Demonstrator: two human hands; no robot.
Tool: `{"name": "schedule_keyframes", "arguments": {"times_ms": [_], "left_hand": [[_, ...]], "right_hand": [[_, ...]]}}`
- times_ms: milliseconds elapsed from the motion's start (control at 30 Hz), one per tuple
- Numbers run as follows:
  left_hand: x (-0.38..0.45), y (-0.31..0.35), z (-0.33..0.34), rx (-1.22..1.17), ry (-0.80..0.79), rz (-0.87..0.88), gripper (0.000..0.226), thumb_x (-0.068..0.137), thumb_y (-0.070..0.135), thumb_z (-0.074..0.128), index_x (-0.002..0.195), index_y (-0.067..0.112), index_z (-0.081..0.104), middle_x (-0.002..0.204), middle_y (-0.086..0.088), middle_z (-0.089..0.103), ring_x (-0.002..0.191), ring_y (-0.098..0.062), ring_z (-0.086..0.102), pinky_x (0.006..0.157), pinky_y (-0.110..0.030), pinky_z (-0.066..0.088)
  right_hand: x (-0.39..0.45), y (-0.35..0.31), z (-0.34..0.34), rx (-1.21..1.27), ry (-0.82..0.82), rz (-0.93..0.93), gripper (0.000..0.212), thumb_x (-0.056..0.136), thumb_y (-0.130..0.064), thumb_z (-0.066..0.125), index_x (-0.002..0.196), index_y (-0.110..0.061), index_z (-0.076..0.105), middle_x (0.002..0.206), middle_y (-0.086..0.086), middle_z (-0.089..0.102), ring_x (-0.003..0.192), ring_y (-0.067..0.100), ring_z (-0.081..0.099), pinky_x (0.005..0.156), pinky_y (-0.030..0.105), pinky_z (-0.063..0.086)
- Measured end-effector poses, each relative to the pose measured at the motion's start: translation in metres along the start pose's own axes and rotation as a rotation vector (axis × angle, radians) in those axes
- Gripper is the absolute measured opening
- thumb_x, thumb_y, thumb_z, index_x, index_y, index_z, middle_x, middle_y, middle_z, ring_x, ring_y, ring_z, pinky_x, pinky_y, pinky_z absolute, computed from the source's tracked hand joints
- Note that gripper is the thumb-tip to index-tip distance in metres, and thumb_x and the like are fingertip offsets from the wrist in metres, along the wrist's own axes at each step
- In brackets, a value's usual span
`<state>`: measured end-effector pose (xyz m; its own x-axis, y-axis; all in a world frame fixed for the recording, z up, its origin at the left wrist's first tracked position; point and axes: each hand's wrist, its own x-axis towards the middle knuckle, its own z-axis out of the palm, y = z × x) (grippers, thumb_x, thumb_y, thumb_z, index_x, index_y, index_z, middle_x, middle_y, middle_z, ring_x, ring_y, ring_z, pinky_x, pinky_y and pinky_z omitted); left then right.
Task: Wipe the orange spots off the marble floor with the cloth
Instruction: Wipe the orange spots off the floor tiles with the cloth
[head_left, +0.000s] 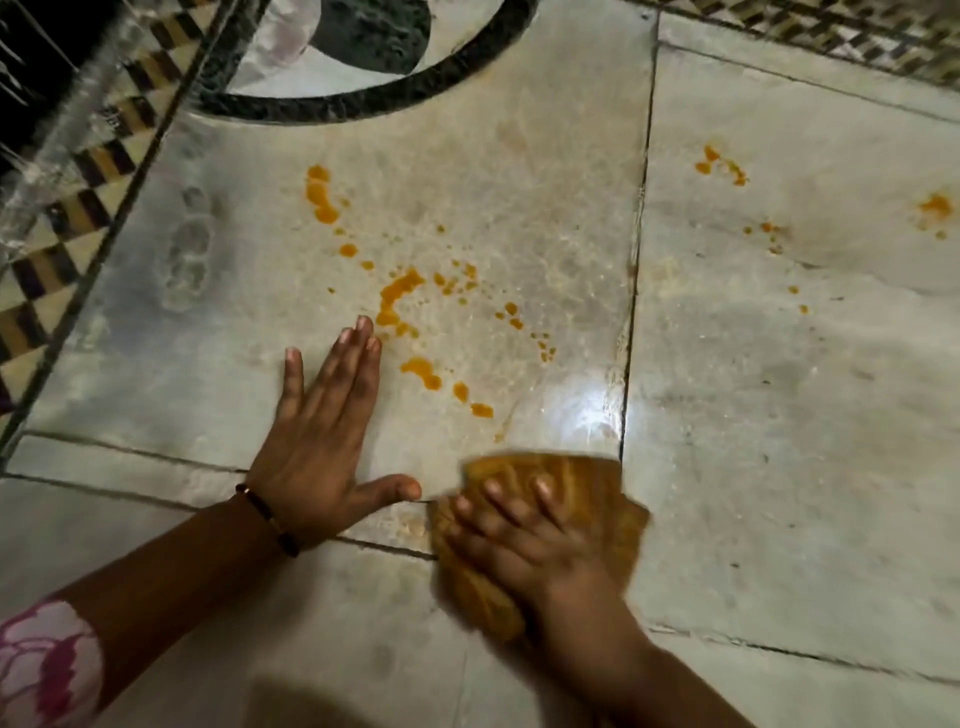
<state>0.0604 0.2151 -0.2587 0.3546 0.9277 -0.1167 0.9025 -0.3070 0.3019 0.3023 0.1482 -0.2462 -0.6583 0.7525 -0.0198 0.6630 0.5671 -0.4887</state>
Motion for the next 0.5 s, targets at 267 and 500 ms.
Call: {"name": "schedule_keyframes", "arguments": {"times_ms": [267, 500], "left_hand": [[0.001, 0.003, -0.003, -0.07, 0.048, -0.057, 0.109, 0.076, 0.083, 0.013, 0.148, 0.002, 0.003, 0.157, -0.015, 0.0, 0.145, -0.023, -0.001, 0.114, -0.052, -0.003], [-0.006, -0.006, -0.006, -0.061, 0.019, 0.033, 0.102, 0.079, 0.08, 0.014, 0.148, 0.008, -0.005, 0.158, -0.011, -0.006, 0.145, -0.024, -0.004, 0.115, -0.051, -0.003]], "right_hand": [[0.048, 0.081, -0.045, -0.009, 0.124, 0.292, 0.065, 0.071, -0.012, 0.065, 0.133, -0.025, 0.05, 0.144, -0.006, 0.04, 0.14, 0.013, 0.025, 0.115, 0.047, 0.015], [0.012, -0.02, 0.01, -0.018, 0.178, 0.224, 0.056, 0.072, -0.033, 0.052, 0.128, -0.025, 0.054, 0.139, -0.006, 0.049, 0.136, 0.018, 0.031, 0.113, 0.04, 0.014]]}}
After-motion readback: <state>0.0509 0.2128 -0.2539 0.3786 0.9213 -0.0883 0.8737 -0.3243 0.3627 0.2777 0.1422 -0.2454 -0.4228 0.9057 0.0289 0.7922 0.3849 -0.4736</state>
